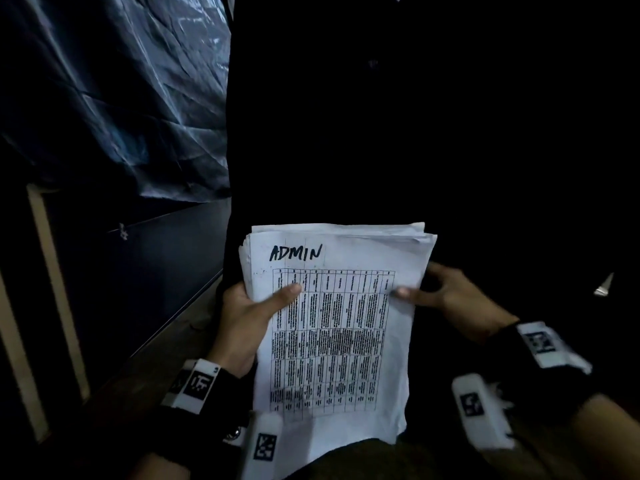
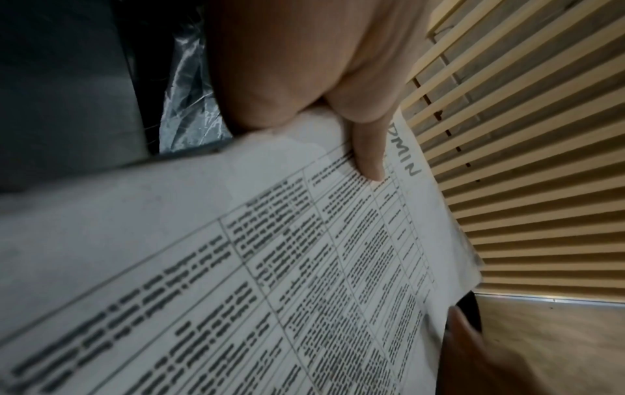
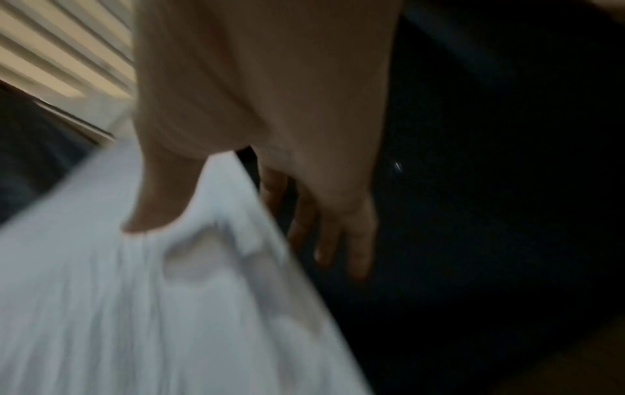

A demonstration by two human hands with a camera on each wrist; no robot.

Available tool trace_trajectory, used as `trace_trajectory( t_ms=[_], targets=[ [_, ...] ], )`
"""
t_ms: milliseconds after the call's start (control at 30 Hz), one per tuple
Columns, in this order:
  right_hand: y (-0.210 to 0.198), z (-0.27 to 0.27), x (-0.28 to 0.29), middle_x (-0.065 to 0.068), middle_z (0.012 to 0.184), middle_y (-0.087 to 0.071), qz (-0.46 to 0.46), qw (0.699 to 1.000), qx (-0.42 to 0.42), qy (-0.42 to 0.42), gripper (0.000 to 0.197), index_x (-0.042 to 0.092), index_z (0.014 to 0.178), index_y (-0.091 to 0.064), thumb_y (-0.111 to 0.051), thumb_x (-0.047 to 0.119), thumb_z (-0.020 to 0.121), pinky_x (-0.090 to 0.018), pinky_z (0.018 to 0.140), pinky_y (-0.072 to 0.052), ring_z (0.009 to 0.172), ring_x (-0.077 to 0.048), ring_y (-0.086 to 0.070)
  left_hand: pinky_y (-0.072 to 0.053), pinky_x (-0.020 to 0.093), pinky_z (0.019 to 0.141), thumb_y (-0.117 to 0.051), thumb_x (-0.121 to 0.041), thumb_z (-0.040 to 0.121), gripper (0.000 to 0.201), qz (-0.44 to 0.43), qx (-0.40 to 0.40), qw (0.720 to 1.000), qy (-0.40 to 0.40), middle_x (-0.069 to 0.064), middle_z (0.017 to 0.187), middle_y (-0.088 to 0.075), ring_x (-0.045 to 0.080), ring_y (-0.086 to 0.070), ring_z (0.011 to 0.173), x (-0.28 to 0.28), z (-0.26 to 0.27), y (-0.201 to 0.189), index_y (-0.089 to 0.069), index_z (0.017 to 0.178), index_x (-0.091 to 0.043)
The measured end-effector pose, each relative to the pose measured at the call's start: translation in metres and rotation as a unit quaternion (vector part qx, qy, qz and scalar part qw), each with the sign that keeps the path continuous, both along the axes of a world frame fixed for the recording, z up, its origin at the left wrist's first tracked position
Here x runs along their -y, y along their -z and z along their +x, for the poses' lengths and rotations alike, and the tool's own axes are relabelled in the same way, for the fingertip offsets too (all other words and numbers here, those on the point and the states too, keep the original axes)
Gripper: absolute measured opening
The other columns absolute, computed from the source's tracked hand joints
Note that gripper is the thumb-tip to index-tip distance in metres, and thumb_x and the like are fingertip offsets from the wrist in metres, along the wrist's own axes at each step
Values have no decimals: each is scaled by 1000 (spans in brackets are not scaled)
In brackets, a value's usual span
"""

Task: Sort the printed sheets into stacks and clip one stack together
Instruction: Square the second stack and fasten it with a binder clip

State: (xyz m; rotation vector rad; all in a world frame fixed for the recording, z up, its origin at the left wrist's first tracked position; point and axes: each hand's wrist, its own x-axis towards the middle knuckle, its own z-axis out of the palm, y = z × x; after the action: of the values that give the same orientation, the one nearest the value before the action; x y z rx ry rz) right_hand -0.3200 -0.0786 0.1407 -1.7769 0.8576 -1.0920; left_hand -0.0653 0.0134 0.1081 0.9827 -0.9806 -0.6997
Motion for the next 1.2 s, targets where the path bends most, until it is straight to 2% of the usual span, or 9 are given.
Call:
trace_trajectory(
  t_ms=[133,267,400,533,700,833,933,1067,1200],
  targets=[
    [25,26,-3,4,68,-72,-63,995,31,74,22,8,83,-67,-74,26,74,-21,59,-53,64,-7,-70,-52,51,95,-85,-32,54,68,-13,24,999,-20,8,107,-74,24,-70,103,5,-7,-11,-63,113,-8],
    [7,36,-16,-4,96,-72,-243,959,3,147,32,5,109,-62,-66,25,85,-27,79,-54,89,-11,-69,-54,46,93,-80,-28,57,61,-41,66,995,-56,5,106,-74,20,-70,101,5,-8,-32,-63,112,-7],
    [12,40,-21,4,116,-62,-258,953,24,155,58,16,127,-47,-70,39,79,-14,83,-51,104,-4,-61,-56,36,89,-83,-14,61,59,-32,77,995,-56,4,107,-73,16,-71,100,5,-9,-26,-62,115,-9],
    [32,34,-20,0,117,-62,-196,970,39,138,63,15,126,-46,-72,40,74,-25,86,-55,108,-12,-62,-58,23,79,-80,-3,65,63,10,33,999,-43,6,109,-72,15,-72,94,3,-4,4,-56,122,-9],
    [39,35,-18,-5,105,-71,-151,980,63,112,34,15,110,-59,-67,29,80,-47,89,-56,100,-19,-68,-56,34,85,-78,-6,70,44,27,37,997,-62,6,101,-73,20,-69,97,6,2,16,-63,111,-9],
    [30,40,-25,3,113,-65,-245,957,55,145,36,12,124,-51,-56,26,92,-35,93,-53,107,-7,-62,-58,34,79,-79,-4,67,45,-9,35,997,-72,5,97,-74,21,-72,92,12,-1,2,-64,110,-6],
    [20,37,-29,19,119,-54,-258,949,93,157,67,15,136,-34,-63,39,82,-22,92,-52,109,5,-57,-57,38,83,-84,-10,57,60,-17,33,998,-52,8,102,-75,21,-72,94,13,0,-2,-63,113,-6],
    [4,28,-29,-2,139,-45,-392,899,41,189,85,26,148,-12,-67,29,84,-28,100,-46,127,-13,-48,-55,44,89,-85,-19,51,59,-1,42,998,-45,7,101,-75,22,-72,95,10,-1,3,-66,107,-9],
    [-11,24,-20,-4,124,-58,-429,879,-55,201,54,23,137,-46,-64,25,86,-10,97,-39,115,-15,-56,-55,41,89,-84,-22,52,57,-4,51,999,-14,5,101,-76,21,-72,96,11,1,1,-67,105,-11]
  ],
)
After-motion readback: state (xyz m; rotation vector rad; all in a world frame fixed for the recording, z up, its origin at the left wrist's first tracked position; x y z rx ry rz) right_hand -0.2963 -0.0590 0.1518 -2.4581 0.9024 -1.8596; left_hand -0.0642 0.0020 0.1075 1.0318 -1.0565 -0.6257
